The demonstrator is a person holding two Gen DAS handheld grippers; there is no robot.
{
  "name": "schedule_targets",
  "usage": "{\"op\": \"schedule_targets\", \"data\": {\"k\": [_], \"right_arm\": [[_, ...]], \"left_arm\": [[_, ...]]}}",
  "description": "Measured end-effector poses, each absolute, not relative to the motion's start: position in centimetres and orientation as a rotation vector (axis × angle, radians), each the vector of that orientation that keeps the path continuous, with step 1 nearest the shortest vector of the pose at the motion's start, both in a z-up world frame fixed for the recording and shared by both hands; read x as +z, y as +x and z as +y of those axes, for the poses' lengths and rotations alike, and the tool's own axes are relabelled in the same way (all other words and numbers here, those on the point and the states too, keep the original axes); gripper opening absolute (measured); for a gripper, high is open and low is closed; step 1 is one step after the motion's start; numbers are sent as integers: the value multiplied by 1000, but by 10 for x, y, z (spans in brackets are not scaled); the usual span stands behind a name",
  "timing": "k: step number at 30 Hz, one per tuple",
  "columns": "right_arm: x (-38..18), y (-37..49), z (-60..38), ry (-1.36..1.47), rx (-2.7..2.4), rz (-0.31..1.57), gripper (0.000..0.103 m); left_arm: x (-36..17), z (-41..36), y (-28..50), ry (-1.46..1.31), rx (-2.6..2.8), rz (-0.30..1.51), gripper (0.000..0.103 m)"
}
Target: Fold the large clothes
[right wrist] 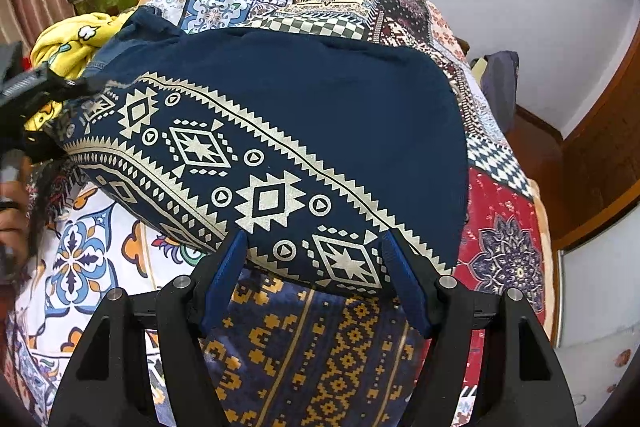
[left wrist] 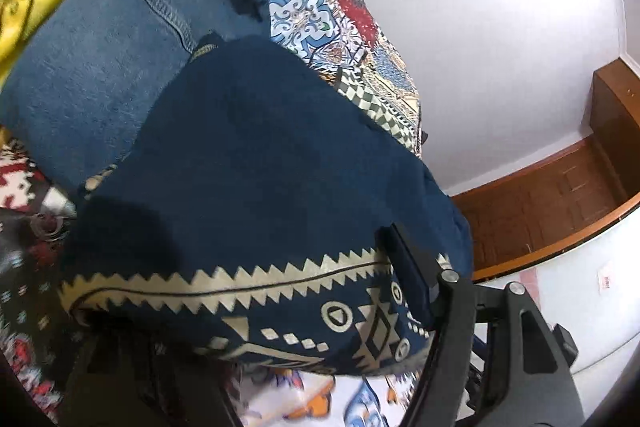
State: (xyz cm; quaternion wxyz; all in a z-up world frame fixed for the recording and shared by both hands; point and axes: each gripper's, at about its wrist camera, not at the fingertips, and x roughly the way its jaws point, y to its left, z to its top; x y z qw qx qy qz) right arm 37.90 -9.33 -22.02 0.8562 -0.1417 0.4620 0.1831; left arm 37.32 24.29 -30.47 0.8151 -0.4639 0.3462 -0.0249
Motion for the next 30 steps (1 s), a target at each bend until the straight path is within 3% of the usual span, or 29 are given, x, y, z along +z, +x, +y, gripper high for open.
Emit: {"op": "schedule_targets", "data": {"k": [5,9,14,22,30], "right_arm": [[-220,382,-92,-282,383,994,66],[-212,380,-94,-262,381,992,66],[-196,387,-89,-197,437,1003,66],[-179,411,-51,-67,561,1002,66],[-195,416,24,-161,699,1014,66]], "left_arm": [[-302,241,376,-1016,23,727,65],[-285,239,377,-904,126,723,38],[-252,228,382,-690,194,684,24],[-192,233,349,-586,157,534,12],[-218,258,320,-465,269,600,12]]}}
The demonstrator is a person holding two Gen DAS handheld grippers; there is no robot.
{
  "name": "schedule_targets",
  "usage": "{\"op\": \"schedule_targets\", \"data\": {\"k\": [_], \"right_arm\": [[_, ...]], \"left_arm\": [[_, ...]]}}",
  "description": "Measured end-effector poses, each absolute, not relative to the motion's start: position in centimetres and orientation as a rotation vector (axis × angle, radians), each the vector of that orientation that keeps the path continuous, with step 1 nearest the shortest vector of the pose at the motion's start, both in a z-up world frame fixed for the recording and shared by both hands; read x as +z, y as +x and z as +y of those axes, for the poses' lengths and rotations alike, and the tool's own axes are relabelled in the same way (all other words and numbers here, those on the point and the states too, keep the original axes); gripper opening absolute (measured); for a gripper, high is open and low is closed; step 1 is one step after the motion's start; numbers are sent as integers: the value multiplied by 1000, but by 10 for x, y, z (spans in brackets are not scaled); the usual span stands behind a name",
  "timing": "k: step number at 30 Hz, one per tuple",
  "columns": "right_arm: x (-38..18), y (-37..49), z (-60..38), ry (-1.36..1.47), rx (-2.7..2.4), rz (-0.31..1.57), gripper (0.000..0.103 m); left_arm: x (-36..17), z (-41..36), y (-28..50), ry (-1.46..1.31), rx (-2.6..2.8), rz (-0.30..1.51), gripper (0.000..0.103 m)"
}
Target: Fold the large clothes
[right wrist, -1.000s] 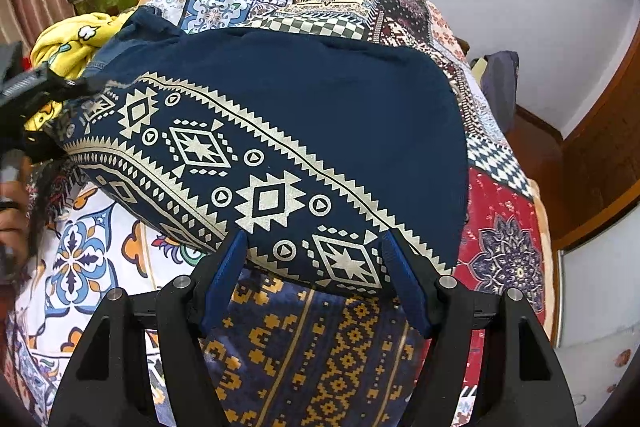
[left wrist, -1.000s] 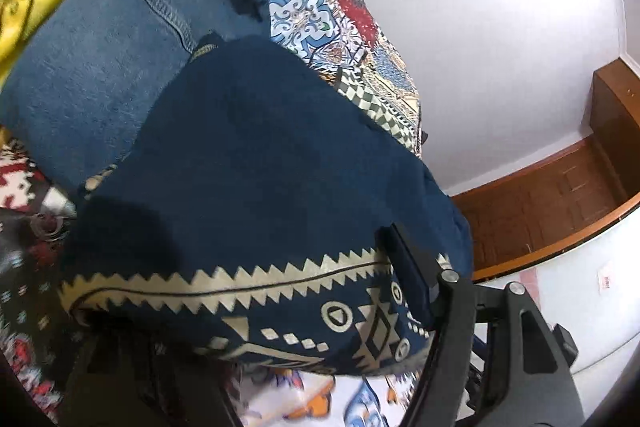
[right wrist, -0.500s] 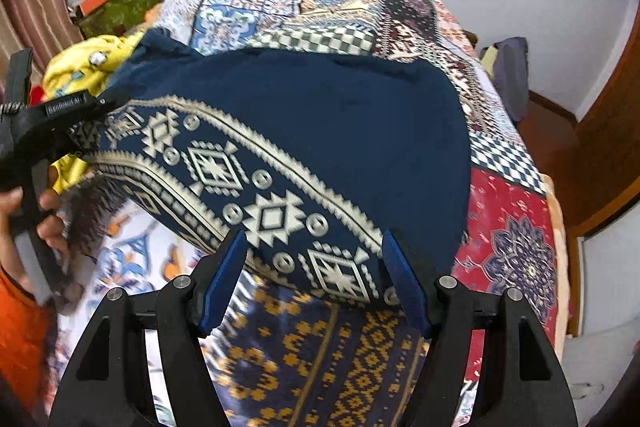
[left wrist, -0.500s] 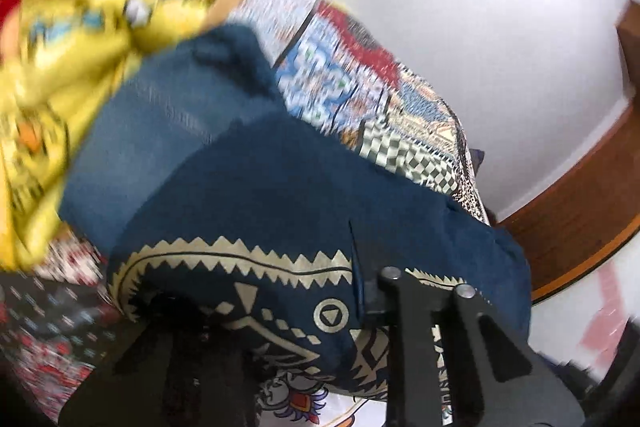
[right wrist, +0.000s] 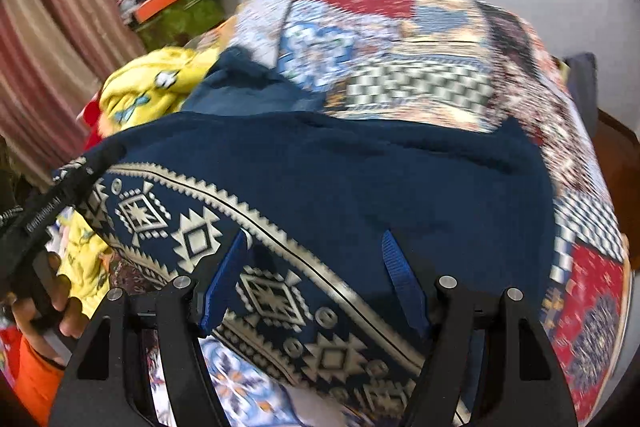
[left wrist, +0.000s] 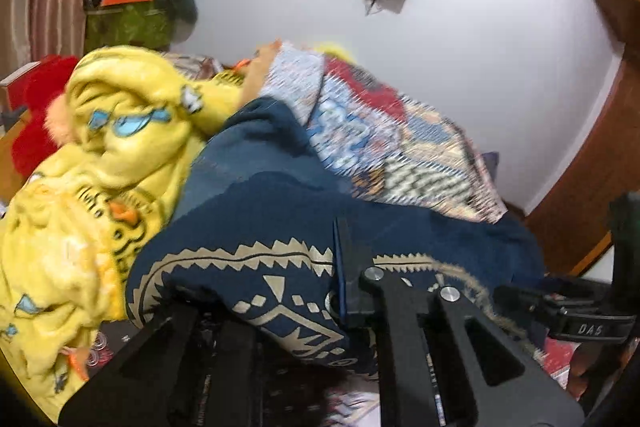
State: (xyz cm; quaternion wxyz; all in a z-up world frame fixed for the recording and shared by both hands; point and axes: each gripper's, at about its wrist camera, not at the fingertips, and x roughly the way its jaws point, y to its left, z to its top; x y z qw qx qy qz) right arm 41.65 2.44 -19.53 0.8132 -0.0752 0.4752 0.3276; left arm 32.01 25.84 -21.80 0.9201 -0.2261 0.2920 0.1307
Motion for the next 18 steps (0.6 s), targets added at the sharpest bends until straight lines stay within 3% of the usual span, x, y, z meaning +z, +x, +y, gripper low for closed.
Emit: {"op": "schedule_targets", "data": {"k": [6,18], "right_arm": [[-228,417,48,-282,740,1072,68],[-213,426,-56,18,683,1141,69]], "left_arm": [[-226,245,324,-343,292,615,11],[-157,165,370,-112,153,514,11]]}}
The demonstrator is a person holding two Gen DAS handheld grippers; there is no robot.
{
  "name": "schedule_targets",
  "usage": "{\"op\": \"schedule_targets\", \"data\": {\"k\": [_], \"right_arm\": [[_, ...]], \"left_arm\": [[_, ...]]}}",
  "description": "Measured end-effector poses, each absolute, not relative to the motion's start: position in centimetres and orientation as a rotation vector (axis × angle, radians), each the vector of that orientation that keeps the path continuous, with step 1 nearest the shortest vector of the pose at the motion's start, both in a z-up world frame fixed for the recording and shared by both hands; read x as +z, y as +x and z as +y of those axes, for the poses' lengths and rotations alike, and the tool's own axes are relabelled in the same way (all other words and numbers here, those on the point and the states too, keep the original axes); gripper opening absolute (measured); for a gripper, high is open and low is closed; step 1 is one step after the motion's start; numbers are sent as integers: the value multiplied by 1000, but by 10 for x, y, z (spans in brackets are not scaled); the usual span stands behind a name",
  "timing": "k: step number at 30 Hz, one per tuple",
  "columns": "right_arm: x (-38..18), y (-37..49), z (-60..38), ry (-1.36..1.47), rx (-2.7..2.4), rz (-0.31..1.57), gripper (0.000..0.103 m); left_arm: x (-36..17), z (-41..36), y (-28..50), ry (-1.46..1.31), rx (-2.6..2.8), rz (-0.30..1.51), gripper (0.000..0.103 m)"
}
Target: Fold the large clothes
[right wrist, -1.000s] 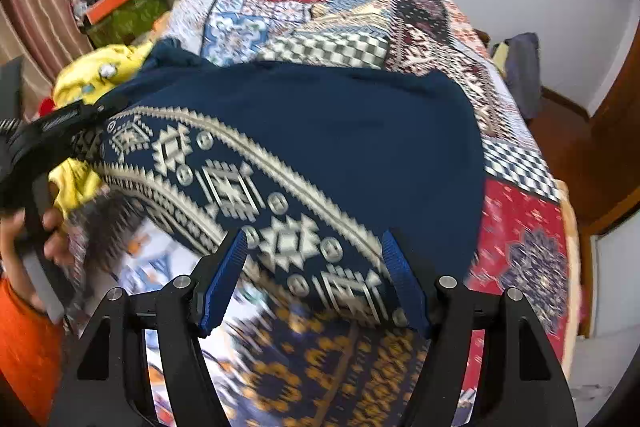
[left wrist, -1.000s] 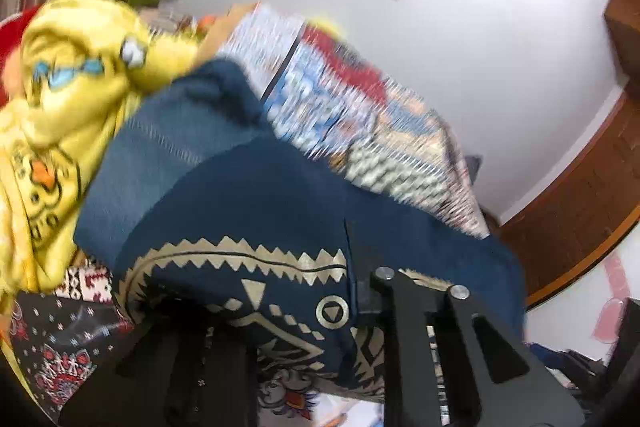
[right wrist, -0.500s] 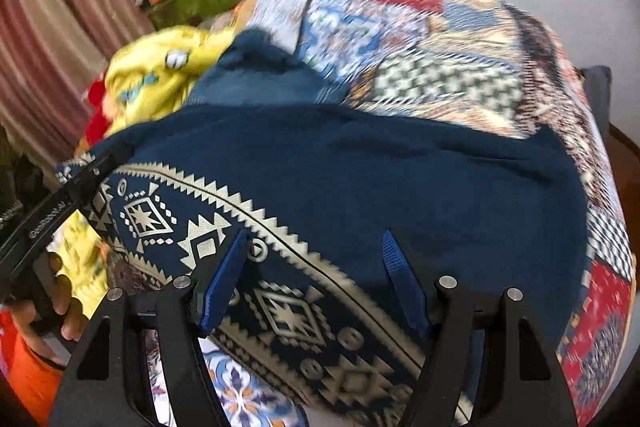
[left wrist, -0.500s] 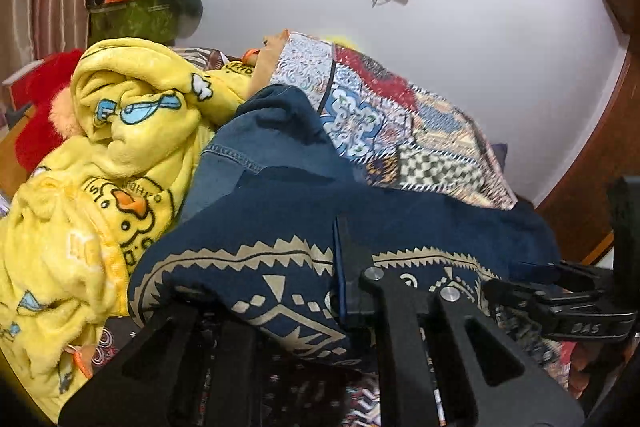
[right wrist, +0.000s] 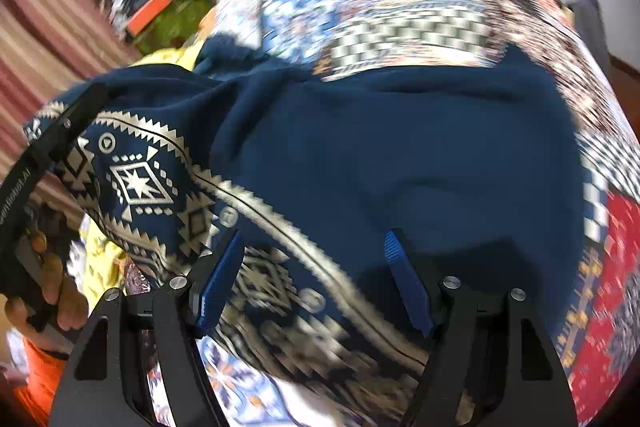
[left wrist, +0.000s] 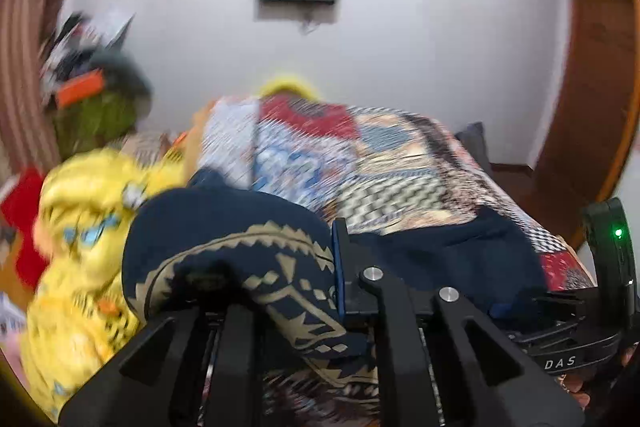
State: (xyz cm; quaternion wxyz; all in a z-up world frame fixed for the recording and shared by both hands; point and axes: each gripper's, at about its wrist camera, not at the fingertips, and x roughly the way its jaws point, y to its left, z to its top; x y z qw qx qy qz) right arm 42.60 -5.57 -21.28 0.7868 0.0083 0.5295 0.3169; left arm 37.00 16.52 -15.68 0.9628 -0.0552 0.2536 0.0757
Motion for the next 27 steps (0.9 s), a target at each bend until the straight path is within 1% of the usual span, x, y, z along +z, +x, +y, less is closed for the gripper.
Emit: {"op": "schedule_targets", "data": {"k": [2,6,8,13,19,24,27], "right_arm": [[-211,425,-77,8,608,1133,69],[-200,421,-119,27,540,1099,69],[-192,417,-143,31,478,1072,69],[-181,411,-195,49,349,1046,69],[-174,408,-232,61,278,1039,69],[-157,400,-230,53,297,998,69],[-149,401,-224,51,315,965,69]], "left_arm": [[-144,133,378,-58,83,496,11],[-137,63,391,63,-34,493,11],[-141,25,394,103,-134,518,11],[-166,-30,394,175,-312,622,10],[-205,-29,406,75,-445,834,10],[-203,-7,407,-20,-498,869,10],[-201,-6,398,25,-506,866,10]]}}
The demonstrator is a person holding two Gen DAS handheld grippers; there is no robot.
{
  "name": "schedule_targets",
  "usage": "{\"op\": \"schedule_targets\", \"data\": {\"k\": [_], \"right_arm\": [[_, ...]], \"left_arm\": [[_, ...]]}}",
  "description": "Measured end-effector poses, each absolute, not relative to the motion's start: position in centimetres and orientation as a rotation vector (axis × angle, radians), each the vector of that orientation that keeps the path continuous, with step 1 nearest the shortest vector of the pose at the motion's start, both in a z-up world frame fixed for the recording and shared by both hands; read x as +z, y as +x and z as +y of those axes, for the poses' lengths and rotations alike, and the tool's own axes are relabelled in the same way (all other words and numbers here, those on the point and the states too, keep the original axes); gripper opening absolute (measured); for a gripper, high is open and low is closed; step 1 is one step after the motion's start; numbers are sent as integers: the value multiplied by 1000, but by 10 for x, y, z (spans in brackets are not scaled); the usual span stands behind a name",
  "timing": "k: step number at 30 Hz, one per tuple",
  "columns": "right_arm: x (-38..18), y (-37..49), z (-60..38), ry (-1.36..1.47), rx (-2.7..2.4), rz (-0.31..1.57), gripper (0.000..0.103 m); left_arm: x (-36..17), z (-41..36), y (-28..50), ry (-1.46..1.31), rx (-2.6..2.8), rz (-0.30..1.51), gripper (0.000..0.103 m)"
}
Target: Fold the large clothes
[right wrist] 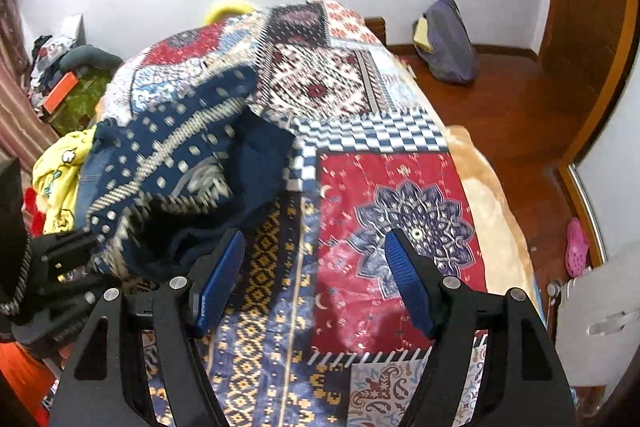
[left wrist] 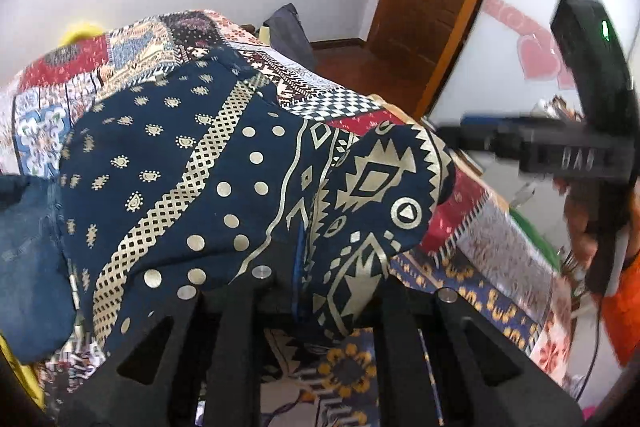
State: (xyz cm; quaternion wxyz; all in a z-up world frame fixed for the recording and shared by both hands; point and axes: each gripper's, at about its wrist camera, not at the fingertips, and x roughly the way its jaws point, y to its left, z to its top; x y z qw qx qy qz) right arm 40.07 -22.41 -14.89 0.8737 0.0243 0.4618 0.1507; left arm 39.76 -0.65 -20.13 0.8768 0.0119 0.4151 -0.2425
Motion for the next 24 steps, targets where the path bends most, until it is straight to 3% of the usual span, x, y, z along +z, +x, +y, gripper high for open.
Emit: {"op": "schedule_targets", "data": {"k": [10,14,24], "right_arm": [[-112,386,-185,18,417,850,69],[-109,383,-169,-1,457,834,69],[-135,394,-133,6,501,886,69]], "left_arm": [[-183,9,362,79,-490,890,14],[-166,24,347,57,-510,886,37],[-141,72,362,65,-307,783,59]]}}
